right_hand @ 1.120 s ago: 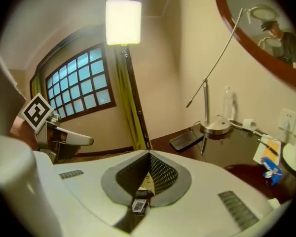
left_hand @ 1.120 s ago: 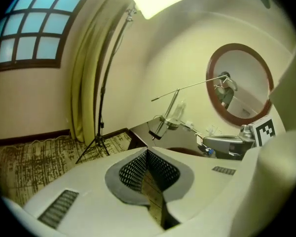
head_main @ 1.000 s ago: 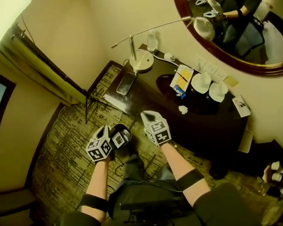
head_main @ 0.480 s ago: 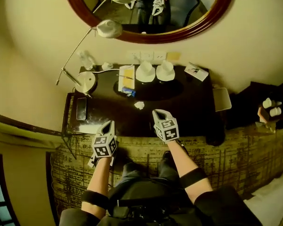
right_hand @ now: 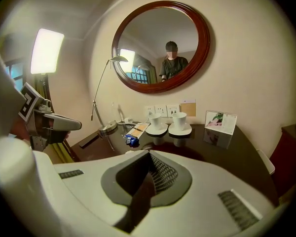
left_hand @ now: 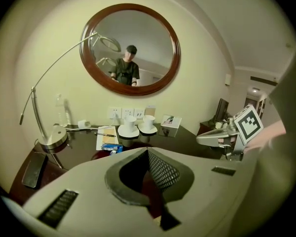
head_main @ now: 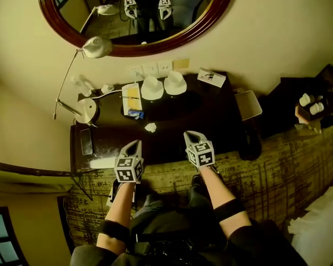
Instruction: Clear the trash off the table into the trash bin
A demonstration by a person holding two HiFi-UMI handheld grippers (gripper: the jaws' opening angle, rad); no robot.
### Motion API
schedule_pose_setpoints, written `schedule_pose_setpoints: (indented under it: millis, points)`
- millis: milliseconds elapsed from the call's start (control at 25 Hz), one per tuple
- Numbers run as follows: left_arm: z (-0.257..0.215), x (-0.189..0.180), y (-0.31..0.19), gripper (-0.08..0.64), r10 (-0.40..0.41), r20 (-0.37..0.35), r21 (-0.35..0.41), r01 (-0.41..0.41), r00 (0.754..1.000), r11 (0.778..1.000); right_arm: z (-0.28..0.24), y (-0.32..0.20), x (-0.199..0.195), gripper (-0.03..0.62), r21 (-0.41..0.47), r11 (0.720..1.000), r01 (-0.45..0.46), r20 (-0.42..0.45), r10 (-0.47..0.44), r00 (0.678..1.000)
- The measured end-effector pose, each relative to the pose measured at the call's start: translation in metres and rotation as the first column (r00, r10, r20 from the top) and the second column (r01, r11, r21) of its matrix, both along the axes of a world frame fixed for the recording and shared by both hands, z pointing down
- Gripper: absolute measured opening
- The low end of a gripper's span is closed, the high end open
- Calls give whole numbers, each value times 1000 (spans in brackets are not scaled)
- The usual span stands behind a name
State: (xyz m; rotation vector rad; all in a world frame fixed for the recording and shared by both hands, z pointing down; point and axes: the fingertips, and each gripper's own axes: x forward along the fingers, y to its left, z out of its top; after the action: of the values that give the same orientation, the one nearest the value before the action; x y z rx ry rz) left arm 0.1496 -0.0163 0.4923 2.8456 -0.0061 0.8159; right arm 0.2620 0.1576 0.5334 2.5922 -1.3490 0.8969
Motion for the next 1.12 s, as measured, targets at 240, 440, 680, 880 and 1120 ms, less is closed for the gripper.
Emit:
schedule_pose_setpoints:
  millis: [240, 440, 680, 880, 1120]
  points:
    - [4, -3, -9, 2, -23, 2, -32, 23, 1000, 999, 3, -14, -3, 3, -4, 1000, 31, 2, -31, 1000]
    - [13, -6, -22, 2, -22, 25, -21, 23, 999, 1000, 12, -22, -6, 3, -8, 1000, 18, 6, -18, 1000]
    - [33, 4, -29, 122, 87, 86, -8, -87, 992, 996, 23, -34, -21, 3, -24, 1000, 1, 19, -1, 1000]
    - [57, 22, -20, 200, 210, 165, 67, -223, 964, 973, 29, -38, -24, 3, -12, 1000, 5, 50, -4, 999]
    - [88, 59, -3, 266, 274, 256, 103, -308, 927, 946, 53, -36, -9, 3, -19, 999, 38, 89, -36, 995]
